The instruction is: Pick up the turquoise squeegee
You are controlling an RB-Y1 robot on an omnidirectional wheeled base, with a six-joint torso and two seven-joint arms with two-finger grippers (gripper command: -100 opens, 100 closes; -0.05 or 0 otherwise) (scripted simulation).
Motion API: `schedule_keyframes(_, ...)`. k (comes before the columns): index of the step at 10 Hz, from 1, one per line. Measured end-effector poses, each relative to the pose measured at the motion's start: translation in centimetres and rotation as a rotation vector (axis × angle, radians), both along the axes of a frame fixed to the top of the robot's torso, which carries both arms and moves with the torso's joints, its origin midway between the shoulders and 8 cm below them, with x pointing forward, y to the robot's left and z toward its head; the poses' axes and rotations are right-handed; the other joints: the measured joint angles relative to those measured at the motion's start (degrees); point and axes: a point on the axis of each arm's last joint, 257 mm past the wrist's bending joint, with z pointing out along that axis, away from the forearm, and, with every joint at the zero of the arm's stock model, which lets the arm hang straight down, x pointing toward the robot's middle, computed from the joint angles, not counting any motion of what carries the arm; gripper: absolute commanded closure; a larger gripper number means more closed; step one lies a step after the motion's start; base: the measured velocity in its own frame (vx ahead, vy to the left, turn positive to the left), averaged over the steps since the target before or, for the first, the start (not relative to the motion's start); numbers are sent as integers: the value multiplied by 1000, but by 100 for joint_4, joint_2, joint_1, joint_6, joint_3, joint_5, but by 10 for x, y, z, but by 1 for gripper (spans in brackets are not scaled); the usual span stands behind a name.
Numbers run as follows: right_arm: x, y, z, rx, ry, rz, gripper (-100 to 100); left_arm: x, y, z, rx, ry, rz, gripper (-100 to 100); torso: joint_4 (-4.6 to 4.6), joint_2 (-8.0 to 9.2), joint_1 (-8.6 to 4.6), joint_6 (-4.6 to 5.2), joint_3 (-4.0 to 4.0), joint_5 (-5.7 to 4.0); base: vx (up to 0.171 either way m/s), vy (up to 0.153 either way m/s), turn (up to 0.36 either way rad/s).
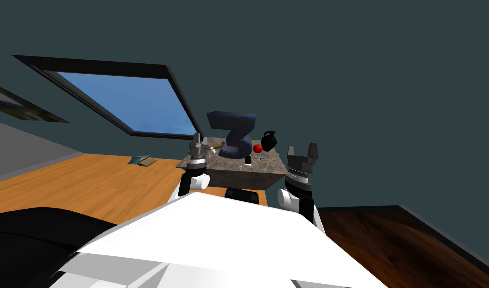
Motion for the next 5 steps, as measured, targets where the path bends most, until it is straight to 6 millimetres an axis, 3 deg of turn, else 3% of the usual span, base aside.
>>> schedule_keyframes(5,7,5,-24,-121,63,43,-100,0,0,0,0,0,0,0,8,35,9,0,21,2,-97,30,24)
